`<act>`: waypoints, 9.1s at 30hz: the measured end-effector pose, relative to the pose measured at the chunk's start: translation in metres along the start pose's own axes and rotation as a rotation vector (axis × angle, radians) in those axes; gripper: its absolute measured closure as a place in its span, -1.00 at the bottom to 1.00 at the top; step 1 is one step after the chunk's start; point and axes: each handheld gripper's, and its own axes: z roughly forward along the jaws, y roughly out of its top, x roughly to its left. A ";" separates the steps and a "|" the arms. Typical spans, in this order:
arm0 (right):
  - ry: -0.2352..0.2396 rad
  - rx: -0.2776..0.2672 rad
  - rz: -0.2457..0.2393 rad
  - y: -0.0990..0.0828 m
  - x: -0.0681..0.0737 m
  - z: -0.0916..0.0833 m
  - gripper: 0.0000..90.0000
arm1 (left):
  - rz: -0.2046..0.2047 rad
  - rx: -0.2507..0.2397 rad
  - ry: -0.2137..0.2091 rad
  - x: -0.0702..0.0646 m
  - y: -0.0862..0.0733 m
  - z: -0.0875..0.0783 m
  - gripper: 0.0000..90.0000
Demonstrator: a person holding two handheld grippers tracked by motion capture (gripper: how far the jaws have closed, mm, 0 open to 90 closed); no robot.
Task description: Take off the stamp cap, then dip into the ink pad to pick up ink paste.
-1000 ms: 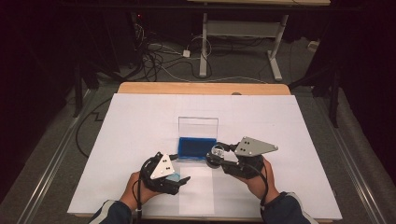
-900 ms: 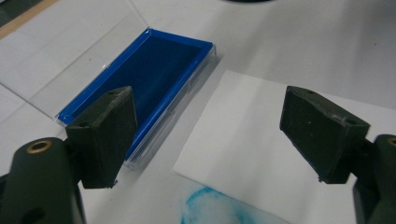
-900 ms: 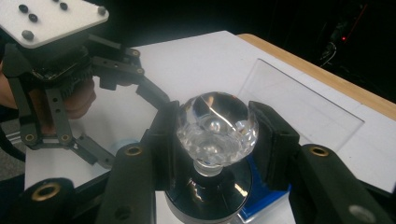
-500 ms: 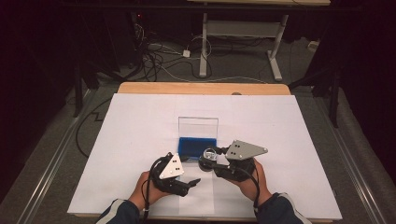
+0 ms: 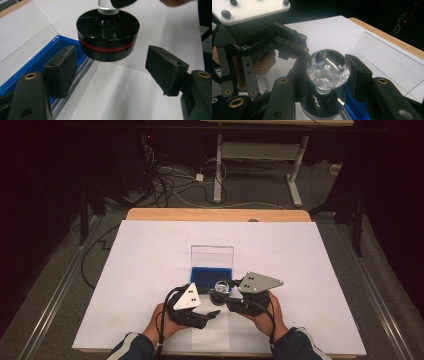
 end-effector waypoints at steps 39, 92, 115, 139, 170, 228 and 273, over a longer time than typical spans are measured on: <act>0.041 -0.048 0.018 -0.001 0.007 0.004 0.26 | -0.045 -0.036 -0.055 0.004 -0.001 0.013 -0.23; 0.041 -0.078 0.005 0.002 0.006 -0.010 0.26 | 0.032 0.012 -0.032 -0.005 -0.002 0.019 -0.19; -0.017 -0.077 0.021 0.000 -0.008 -0.024 0.26 | 0.010 0.020 0.005 0.005 -0.008 0.010 -0.19; -0.054 -0.071 0.029 -0.004 -0.020 -0.038 0.26 | 0.020 -0.001 0.084 0.015 -0.011 -0.024 -0.19; -0.078 -0.065 0.032 -0.005 -0.026 -0.042 0.26 | 0.006 0.010 0.172 0.023 -0.033 -0.075 -0.19; -0.104 -0.039 0.050 0.007 -0.049 0.005 0.26 | -0.084 0.056 0.253 0.020 -0.081 -0.112 -0.19; -0.137 0.054 0.060 -0.010 -0.064 0.056 0.25 | -0.103 0.039 0.245 0.022 -0.083 -0.113 -0.19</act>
